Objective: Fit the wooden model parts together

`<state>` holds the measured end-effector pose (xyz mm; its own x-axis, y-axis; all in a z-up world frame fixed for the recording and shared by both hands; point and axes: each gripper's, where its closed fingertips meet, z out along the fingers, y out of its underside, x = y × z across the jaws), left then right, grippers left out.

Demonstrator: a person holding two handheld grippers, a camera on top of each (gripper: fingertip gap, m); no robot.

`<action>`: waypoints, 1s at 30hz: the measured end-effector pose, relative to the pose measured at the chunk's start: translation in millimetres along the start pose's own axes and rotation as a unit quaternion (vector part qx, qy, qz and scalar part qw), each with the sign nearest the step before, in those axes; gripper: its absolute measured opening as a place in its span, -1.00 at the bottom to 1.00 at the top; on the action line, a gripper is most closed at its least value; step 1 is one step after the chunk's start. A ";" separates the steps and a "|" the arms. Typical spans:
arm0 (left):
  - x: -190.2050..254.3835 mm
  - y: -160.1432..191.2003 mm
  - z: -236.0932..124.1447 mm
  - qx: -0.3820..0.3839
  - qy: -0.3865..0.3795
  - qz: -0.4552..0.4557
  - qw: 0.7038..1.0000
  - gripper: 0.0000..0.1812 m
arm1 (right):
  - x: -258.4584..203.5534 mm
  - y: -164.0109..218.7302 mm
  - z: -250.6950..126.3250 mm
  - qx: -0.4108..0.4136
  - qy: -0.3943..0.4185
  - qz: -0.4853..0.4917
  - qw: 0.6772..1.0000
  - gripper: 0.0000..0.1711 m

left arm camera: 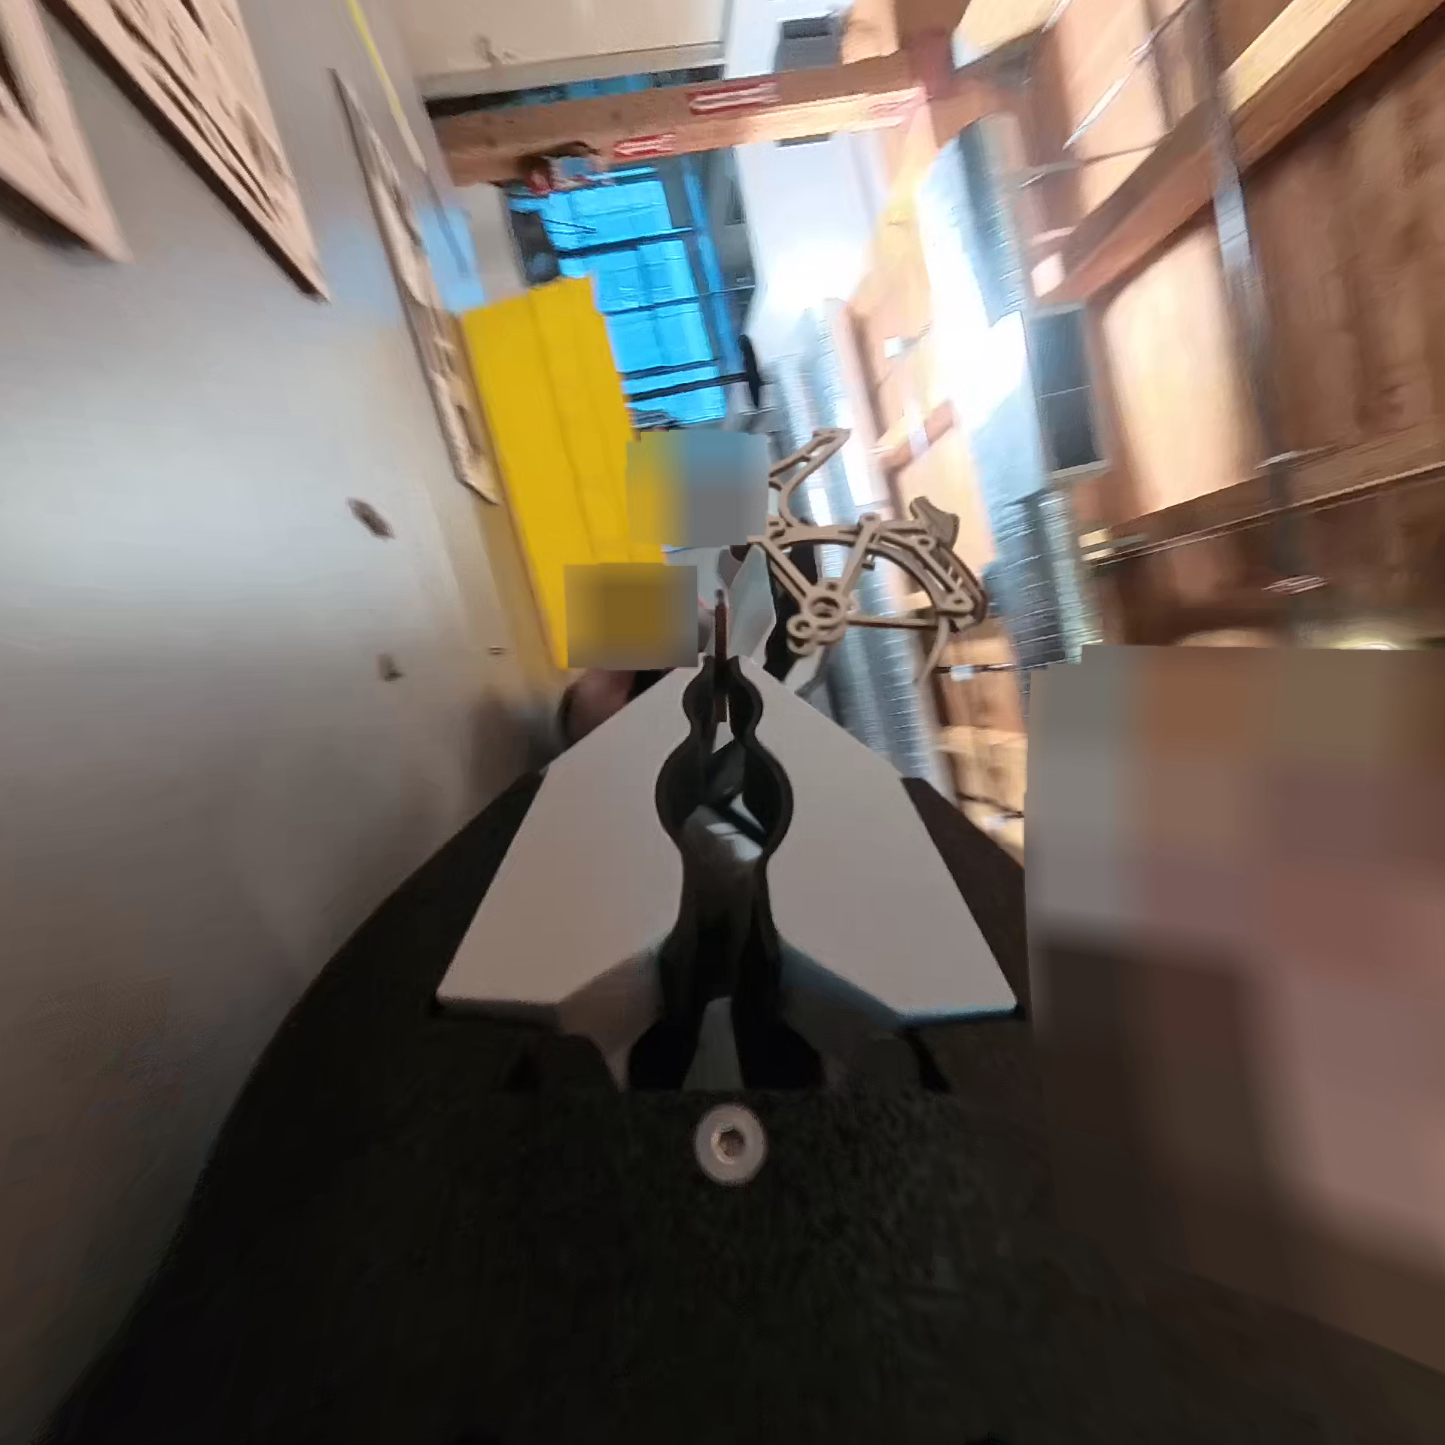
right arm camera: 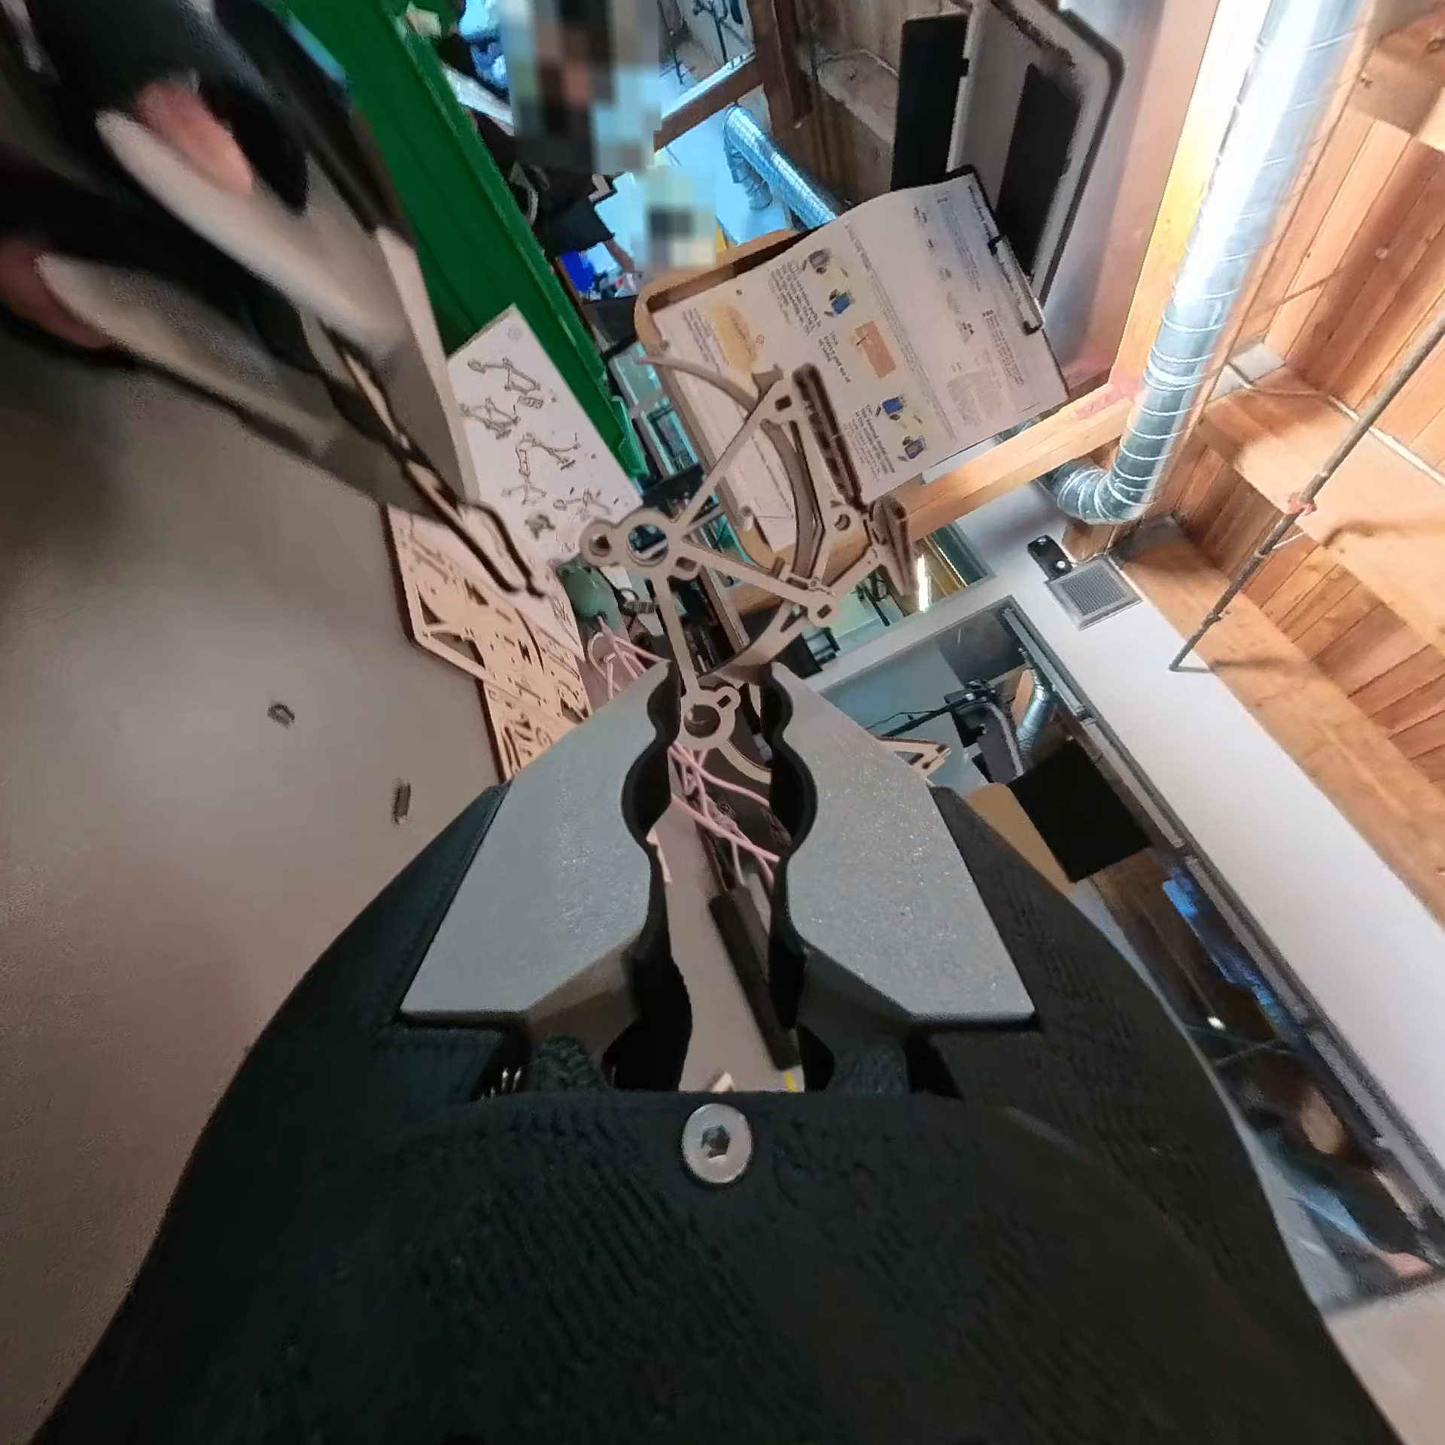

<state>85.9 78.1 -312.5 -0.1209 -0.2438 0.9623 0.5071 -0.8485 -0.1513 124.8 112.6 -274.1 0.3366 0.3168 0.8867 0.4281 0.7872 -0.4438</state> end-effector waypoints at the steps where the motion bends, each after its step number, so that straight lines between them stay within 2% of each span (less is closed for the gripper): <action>1: -2.5 -3.1 -5.1 -0.002 -0.021 0.020 1.000 -1.00 | -2.2 3.6 0.8 -0.006 -0.001 -0.016 1.000 -0.80; 5: -9.7 -10.2 -28.0 -0.041 -0.094 0.062 0.993 -1.00 | -7.6 13.8 3.2 -0.021 -0.009 -0.047 0.999 -0.79; 8: -1.5 7.3 -37.1 -0.127 -0.084 0.050 0.987 -1.00 | -10.6 17.4 4.9 -0.030 -0.017 -0.045 0.998 -0.79; 11: -23.0 8.1 -49.7 -0.157 -0.164 0.068 0.972 -1.00 | -16.4 22.6 7.0 -0.043 -0.029 -0.052 0.997 -0.79; 17: -38.4 -10.6 -67.1 -0.137 -0.228 0.069 0.961 -0.99 | -20.0 24.0 7.7 -0.047 -0.037 -0.059 0.996 -0.79; 21: -49.3 -14.8 -72.8 -0.136 -0.234 0.032 0.962 -0.95 | -22.3 25.5 8.7 -0.050 -0.043 -0.061 0.996 -0.79; 24: -49.2 -22.5 -73.9 -0.123 -0.243 0.047 0.961 -0.92 | -23.0 27.2 8.9 -0.054 -0.044 -0.063 0.996 -0.79; 30: -51.6 -44.5 -89.1 -0.083 -0.300 0.090 0.946 -0.68 | -26.3 29.9 9.7 -0.061 -0.054 -0.066 0.995 -0.79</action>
<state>-6.4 86.6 -375.5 0.4860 -0.1223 0.8654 0.3274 -0.8926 -0.3100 120.6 133.0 -309.4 0.1816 0.2746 0.9443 0.5628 0.7584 -0.3288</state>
